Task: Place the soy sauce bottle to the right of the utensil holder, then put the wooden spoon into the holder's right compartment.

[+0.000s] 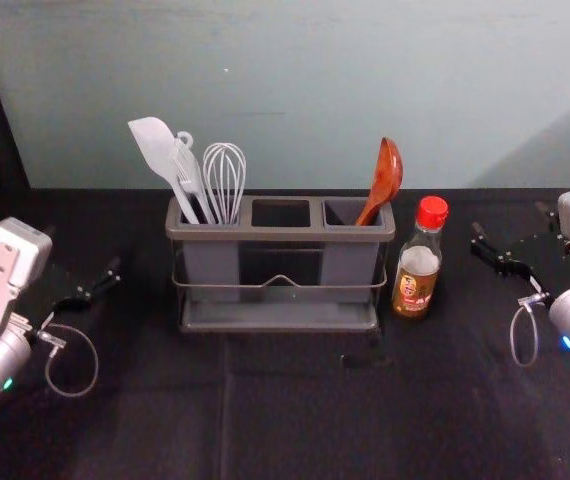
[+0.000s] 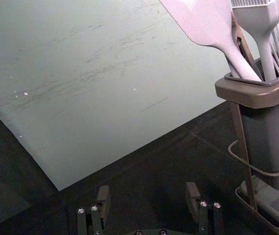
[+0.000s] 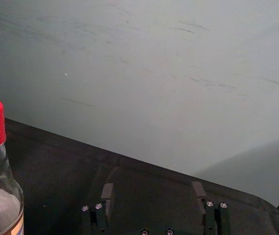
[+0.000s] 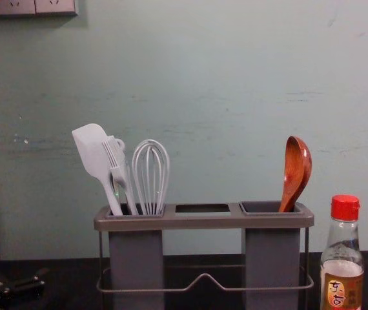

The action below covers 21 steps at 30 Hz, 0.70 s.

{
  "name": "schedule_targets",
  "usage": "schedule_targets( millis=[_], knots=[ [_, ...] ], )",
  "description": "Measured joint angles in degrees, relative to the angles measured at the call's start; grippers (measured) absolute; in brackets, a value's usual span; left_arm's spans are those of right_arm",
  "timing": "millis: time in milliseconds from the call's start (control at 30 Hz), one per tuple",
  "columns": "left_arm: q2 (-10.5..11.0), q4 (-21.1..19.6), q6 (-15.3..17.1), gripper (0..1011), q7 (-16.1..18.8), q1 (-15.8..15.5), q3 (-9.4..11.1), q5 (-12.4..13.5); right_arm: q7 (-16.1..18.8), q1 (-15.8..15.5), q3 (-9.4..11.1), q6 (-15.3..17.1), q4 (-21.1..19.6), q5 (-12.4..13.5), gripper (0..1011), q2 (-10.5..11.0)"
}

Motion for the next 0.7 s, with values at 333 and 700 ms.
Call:
schedule_targets(
  millis=[333, 700],
  knots=[
    [0.00, 0.00, 0.00, 1012, 0.00, 0.00, 0.00, 0.00, 0.00, -0.02, 0.00, 0.02, -0.05, 0.00, 1002, 0.00],
    [0.00, 0.00, 0.00, 1011, 0.00, 0.00, 0.00, 0.00, 0.00, -0.02, 0.00, 0.03, -0.05, 0.00, 1003, 0.00]
  ],
)
